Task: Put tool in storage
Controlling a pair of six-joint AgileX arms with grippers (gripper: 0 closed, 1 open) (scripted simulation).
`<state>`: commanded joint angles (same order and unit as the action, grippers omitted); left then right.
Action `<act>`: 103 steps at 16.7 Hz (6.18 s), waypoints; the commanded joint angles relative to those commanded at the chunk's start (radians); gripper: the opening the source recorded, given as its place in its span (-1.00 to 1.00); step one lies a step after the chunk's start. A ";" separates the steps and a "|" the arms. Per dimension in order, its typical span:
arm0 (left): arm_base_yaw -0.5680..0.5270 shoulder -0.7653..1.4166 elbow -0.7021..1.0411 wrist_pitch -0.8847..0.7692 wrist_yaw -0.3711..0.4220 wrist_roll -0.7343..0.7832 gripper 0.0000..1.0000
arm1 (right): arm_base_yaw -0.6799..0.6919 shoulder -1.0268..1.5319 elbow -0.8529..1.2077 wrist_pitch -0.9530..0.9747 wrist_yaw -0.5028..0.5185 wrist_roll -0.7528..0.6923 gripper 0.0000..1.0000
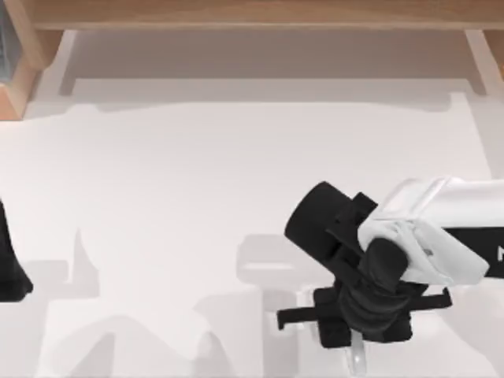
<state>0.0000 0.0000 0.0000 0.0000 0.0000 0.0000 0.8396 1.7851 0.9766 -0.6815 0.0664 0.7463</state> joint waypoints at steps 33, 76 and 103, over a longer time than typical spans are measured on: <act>0.000 0.000 0.000 0.000 0.000 0.000 1.00 | -1.155 0.436 1.116 -0.436 -0.001 -0.946 -1.00; 0.000 0.000 0.000 0.000 0.000 0.000 1.00 | -1.231 0.688 1.209 -0.514 -0.115 -1.115 1.00; 0.000 0.000 0.000 0.000 0.000 0.000 1.00 | -1.716 0.045 -0.233 1.973 -0.643 -2.019 1.00</act>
<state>0.0000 0.0000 0.0000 0.0000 0.0000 0.0000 -0.8761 1.8298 0.7434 1.2919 -0.5762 -1.2731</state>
